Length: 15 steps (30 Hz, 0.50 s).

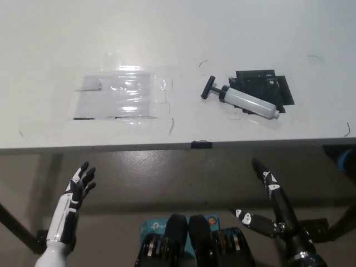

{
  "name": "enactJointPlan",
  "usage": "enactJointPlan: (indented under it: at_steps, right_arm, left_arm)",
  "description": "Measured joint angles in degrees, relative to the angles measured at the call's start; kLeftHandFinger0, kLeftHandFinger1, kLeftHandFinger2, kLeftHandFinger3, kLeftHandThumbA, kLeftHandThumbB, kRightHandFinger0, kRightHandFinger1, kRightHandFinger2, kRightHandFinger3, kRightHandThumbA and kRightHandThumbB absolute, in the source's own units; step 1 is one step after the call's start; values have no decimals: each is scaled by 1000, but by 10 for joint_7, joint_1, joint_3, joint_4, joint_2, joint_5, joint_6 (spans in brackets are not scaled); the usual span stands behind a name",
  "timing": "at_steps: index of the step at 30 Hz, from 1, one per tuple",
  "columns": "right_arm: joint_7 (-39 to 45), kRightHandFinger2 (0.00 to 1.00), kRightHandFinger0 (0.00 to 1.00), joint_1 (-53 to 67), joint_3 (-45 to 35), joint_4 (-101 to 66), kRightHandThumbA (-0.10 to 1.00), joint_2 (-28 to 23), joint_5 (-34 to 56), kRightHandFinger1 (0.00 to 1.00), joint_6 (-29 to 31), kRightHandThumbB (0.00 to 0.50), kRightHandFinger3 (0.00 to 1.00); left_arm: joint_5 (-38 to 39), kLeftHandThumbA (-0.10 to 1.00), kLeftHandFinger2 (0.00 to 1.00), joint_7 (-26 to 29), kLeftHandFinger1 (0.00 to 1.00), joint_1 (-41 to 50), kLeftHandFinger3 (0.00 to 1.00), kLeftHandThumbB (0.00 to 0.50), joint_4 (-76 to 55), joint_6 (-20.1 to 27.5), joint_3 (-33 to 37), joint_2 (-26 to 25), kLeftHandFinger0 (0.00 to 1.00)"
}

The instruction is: The robot uses right hand to pick up a small white air pumper and uses its left hand to compress it, and then puts it on the desk

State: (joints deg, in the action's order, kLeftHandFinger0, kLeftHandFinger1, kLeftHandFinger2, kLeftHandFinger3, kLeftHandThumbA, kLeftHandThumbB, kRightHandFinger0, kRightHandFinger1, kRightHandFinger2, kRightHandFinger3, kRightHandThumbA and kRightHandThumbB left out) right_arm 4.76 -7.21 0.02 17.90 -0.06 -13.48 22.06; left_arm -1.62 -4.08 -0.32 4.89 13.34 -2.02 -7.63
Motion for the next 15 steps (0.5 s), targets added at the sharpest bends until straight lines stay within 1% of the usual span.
enactJointPlan:
  at_steps: [2, 3, 6, 11, 12, 13, 15]
  right_arm:
    - [0, 1000, 1000, -6, 6, 1, 844, -5, 0, 1000, 0, 146, 1000]
    - [0, 1000, 1000, -12, 11, 1, 843, -7, 0, 1000, 0, 154, 1000]
    - [0, 1000, 1000, -21, 20, 1, 843, -7, 0, 1000, 0, 155, 1000]
    - [0, 1000, 1000, -25, 30, 1, 841, -7, 0, 1000, 0, 166, 1000]
    - [0, 1000, 1000, -25, 31, 1, 842, -7, 0, 1000, 0, 165, 1000]
    - [0, 1000, 1000, -25, 31, 1, 842, -7, 0, 1000, 0, 166, 1000]
    - [-1, 1000, 1000, -25, 32, 1, 850, -7, 0, 1000, 0, 174, 1000]
  left_arm:
    - [0, 1000, 1000, 0, 1000, 1, 1000, 97, 2, 6, -1, 4, 1000]
    - [0, 1000, 1000, 0, 1000, 1, 1000, 107, 2, 9, -2, 7, 1000]
    - [2, 1000, 1000, 0, 1000, 3, 1000, 112, 2, 11, -5, 11, 1000]
    - [1, 1000, 1000, 0, 1000, 4, 1000, 86, 2, 13, -7, 11, 1000]
    - [1, 1000, 1000, 0, 1000, 4, 1000, 86, 2, 14, -7, 10, 1000]
    - [1, 1000, 1000, 0, 1000, 4, 1000, 99, 2, 14, -7, 10, 1000]
    - [1, 1000, 1000, 0, 1000, 4, 1000, 101, 2, 15, -7, 10, 1000]
